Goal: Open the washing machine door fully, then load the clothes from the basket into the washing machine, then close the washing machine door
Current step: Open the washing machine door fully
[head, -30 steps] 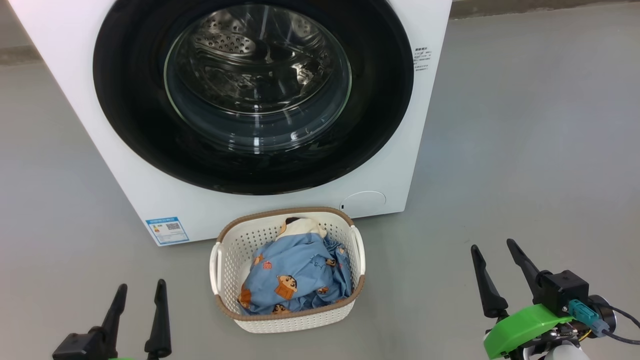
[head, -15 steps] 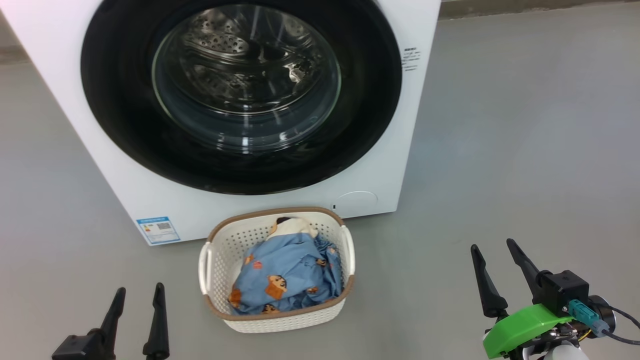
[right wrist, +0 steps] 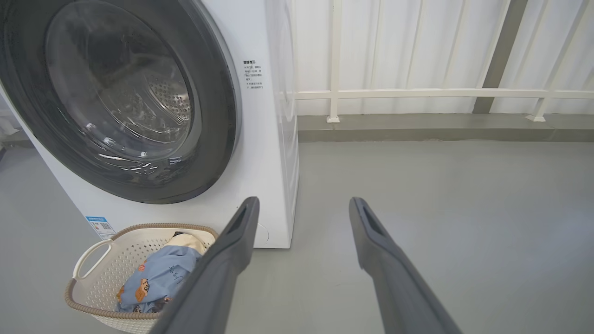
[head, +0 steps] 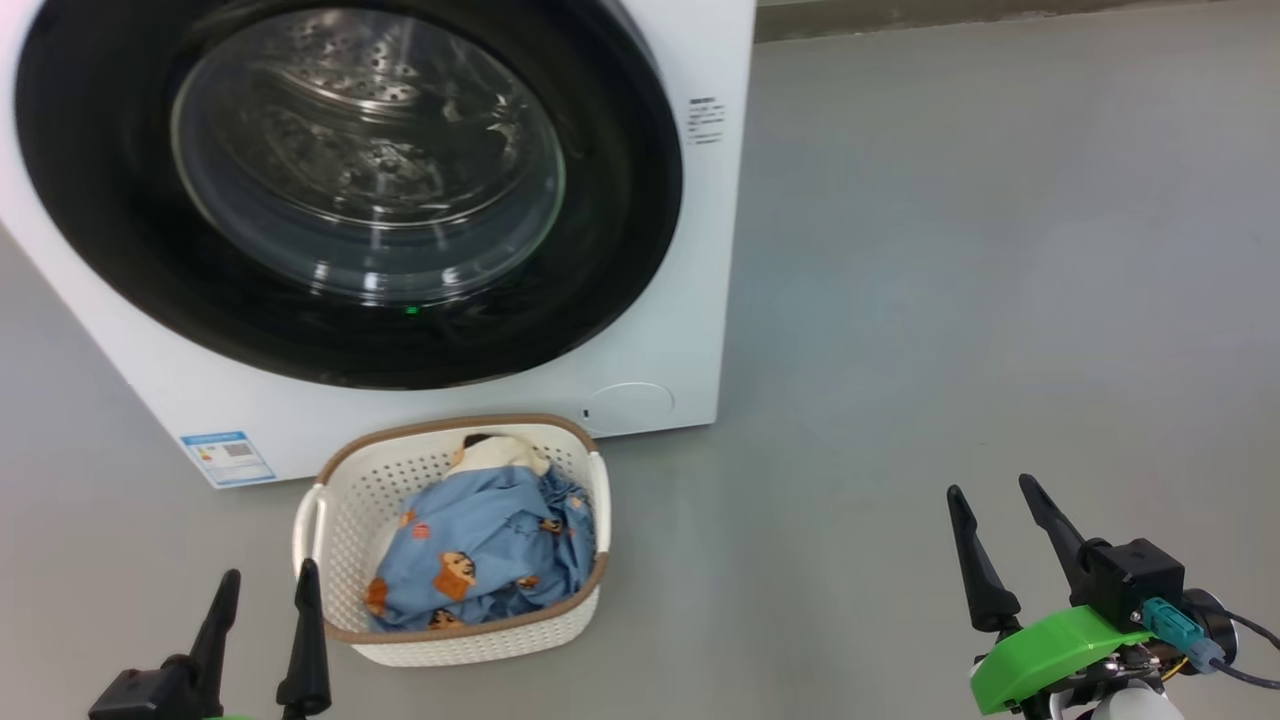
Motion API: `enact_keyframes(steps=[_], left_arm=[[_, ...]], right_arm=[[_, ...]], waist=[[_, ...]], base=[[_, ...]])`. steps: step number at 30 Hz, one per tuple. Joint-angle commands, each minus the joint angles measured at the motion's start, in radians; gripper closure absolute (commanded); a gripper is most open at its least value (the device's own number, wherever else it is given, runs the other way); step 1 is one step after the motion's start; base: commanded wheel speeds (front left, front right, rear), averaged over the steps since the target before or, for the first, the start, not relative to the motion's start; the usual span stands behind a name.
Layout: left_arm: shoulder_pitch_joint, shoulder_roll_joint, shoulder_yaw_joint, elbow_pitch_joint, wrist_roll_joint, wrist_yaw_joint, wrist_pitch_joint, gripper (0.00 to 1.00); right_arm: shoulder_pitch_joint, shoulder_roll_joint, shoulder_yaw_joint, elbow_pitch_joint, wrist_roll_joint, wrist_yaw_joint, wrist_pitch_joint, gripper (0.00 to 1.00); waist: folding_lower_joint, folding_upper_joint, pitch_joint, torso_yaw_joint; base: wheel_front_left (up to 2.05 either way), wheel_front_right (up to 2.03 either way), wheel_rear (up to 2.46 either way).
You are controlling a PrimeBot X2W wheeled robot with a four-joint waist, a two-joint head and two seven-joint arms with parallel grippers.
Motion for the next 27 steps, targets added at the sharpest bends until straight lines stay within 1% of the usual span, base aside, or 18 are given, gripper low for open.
enact_keyframes(steps=[1, 8, 27], left_arm=[[-0.038, 0.011, 0.032, -0.031, 0.008, -0.003, -0.012, 0.0], [-0.039, 0.009, 0.029, -0.034, 0.01, -0.003, -0.012, 0.0], [-0.026, 0.006, 0.023, -0.058, 0.041, -0.003, -0.012, 0.0]], right_arm=[[-0.037, -0.001, 0.024, -0.029, 0.002, -0.001, -0.012, 0.0], [-0.035, -0.001, 0.024, -0.03, 0.001, -0.001, -0.012, 0.0], [-0.037, 0.0, 0.018, -0.031, 0.001, -0.001, -0.012, 0.0]], waist=[[0.0001, 0.0, 0.002, 0.0], [0.0001, 0.0, 0.004, -0.001], [0.0001, 0.0, 0.004, 0.002]], base=[[0.62, 0.62, -1.23], [0.38, 0.38, -0.76], [0.0, 0.0, -0.01]])
